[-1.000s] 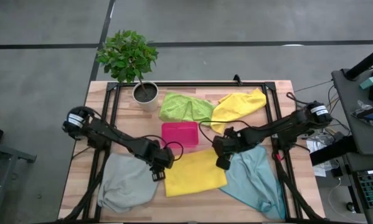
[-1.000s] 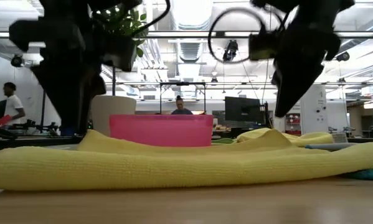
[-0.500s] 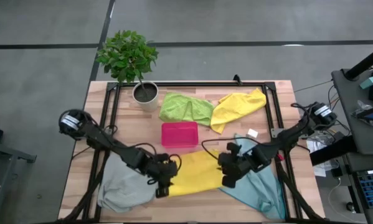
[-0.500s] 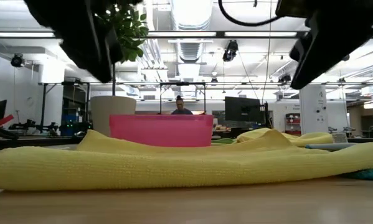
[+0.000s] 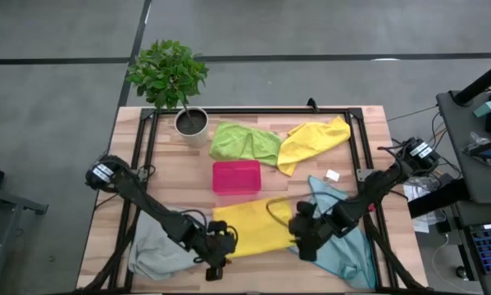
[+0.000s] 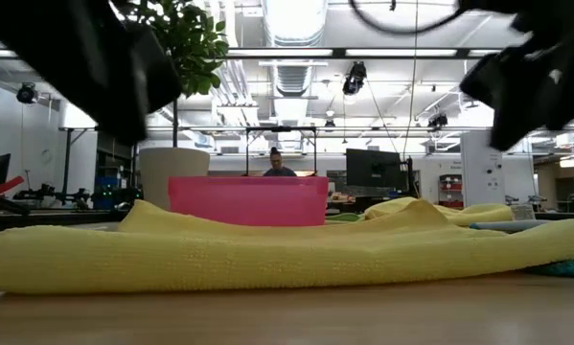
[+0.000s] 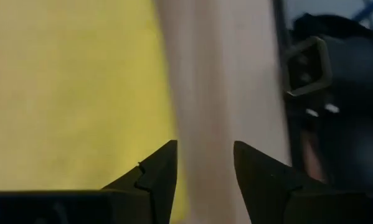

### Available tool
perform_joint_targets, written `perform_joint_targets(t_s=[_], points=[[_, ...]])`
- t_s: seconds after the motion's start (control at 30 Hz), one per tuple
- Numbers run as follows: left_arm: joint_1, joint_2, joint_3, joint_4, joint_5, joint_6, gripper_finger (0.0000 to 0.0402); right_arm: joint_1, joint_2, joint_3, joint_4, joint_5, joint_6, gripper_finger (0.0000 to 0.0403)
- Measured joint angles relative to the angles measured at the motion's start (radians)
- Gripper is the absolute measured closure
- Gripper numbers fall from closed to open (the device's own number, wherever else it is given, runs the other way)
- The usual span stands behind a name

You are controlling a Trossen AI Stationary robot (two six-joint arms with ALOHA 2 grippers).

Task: Fold microfiber towels
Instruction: Fold the bottom yellow microfiber cloth

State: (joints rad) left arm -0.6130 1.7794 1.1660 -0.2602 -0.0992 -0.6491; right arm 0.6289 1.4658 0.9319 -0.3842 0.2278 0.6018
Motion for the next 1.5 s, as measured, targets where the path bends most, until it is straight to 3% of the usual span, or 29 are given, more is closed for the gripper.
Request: perform_joint_targets(t_s=[0.17,0.43,0.7,1.0,1.17,1.27,1.5], points=[[-0.021,0.061,0.066,-0.069,0.032,0.0,0.0244,0.057,0.042,-0.004,0.016,0.011,-0.093,0.0191],[-0.022,0.135,0.129,-0.197,0.044,0.0,0.0168,0.072,0.157,0.008,0.032,0.061,-0.082,0.0208],[-0.023,0.137,0.121,-0.318,-0.033,-0.058,0.0165,0.071,0.198,0.014,0.031,0.088,-0.081,0.023],[-0.022,0.138,0.108,-0.324,-0.037,-0.086,0.0238,0.071,0.196,0.014,0.03,0.098,-0.079,0.032],[-0.022,0.138,0.109,-0.324,-0.037,-0.078,0.0329,0.073,0.178,0.014,0.024,0.093,-0.09,0.0382],[-0.022,0.135,0.109,-0.324,0.0,-0.071,0.0387,0.076,0.163,0.014,0.023,0.087,-0.091,0.0392],[-0.025,0.085,0.119,-0.317,0.097,-0.039,0.0399,0.083,0.112,0.022,0.023,0.012,-0.09,0.0394]])
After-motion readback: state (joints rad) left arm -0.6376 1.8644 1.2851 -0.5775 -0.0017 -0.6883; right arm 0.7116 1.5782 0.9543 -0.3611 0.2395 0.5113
